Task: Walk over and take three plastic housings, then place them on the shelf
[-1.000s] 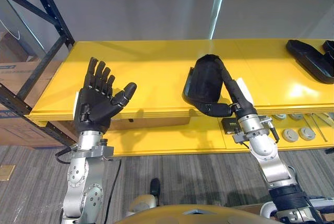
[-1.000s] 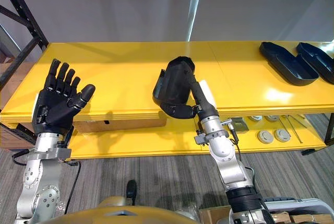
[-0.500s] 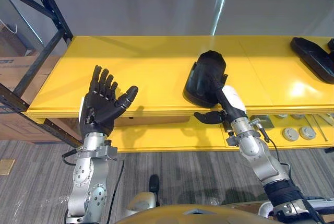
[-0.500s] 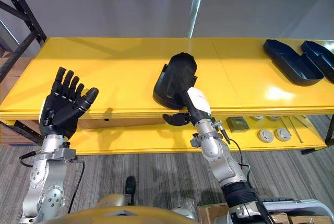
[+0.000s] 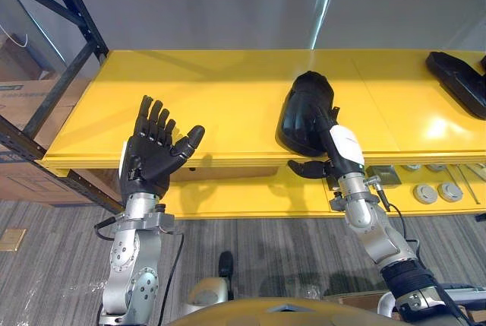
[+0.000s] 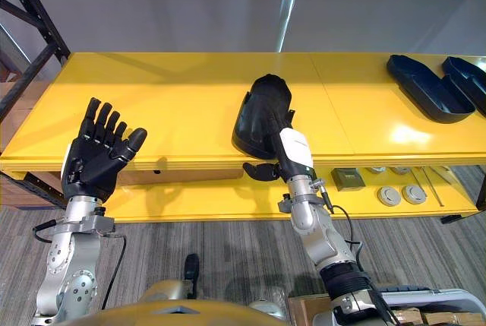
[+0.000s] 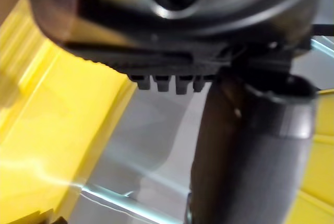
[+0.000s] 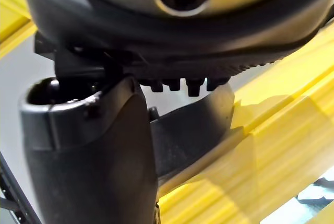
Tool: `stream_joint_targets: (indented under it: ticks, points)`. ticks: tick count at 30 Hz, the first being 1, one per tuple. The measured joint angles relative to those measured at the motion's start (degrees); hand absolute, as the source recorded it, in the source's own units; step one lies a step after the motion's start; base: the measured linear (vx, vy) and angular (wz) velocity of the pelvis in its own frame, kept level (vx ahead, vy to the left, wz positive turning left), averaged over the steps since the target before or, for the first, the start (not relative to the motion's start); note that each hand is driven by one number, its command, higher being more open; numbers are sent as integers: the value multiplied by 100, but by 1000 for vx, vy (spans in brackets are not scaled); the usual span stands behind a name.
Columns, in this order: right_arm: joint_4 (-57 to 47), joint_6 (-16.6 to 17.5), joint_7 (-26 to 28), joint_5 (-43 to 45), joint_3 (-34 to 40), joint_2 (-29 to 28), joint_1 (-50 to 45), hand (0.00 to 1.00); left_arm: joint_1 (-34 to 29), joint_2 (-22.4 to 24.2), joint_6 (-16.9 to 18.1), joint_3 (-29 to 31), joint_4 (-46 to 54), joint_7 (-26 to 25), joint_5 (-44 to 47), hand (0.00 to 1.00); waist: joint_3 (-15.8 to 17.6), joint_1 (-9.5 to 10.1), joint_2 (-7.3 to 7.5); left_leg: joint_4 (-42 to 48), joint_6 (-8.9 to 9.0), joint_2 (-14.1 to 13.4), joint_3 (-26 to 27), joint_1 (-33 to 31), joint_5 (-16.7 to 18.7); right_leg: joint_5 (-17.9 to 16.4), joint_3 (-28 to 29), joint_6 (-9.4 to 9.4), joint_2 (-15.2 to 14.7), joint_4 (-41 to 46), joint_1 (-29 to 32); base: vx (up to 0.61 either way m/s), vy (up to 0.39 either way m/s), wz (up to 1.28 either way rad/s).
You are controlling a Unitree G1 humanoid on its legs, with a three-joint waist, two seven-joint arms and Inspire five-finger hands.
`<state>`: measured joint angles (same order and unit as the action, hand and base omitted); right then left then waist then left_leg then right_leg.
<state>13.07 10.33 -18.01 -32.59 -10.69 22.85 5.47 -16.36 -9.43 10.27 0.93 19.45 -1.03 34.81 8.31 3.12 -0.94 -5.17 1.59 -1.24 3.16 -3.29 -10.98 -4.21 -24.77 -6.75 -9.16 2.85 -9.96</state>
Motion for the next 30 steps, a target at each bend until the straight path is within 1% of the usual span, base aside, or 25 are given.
stream_joint_targets:
  ticks: [6,10,13,19,21,25,30]
  points:
    - [-2,2,12,-20,34,0,8,100,0,0,0,9,0,-1,-4,100,10,-1,16,0,-1,-11,10,-13,-1,3,9,-4,7,-1,16,0,0,0]
    - [-2,-4,21,-34,42,4,36,100,-1,-1,-1,17,-19,-42,-395,100,35,-1,54,0,-1,-24,13,-19,-2,4,10,-6,19,0,21,0,0,0]
    - [-2,2,25,-43,42,78,54,100,-1,-1,-1,16,-35,-35,-396,100,54,0,76,0,-1,-24,13,-27,-1,10,6,-16,20,0,21,0,0,1]
    - [-1,97,148,-119,-12,508,210,100,-1,-9,-2,15,-49,-36,-394,100,74,28,89,1,-2,-20,15,-45,-3,17,-2,-28,19,0,20,0,0,1]
    - [0,180,148,-292,-55,705,273,100,-1,-16,-2,15,-104,-34,-393,100,75,28,88,0,-1,-20,19,-46,-3,20,-5,-34,18,0,18,0,0,0]
    - [82,309,148,-306,-286,1138,482,100,-1,-19,-2,9,-146,-24,-392,100,83,31,91,0,1,-20,18,-54,-5,27,-11,-48,18,-2,19,0,0,0]
    - [321,365,148,-290,-527,1382,769,100,-1,-25,-2,4,-149,-1,-390,100,88,7,98,0,1,-21,18,-58,-6,35,-18,-65,18,-2,19,0,0,0]
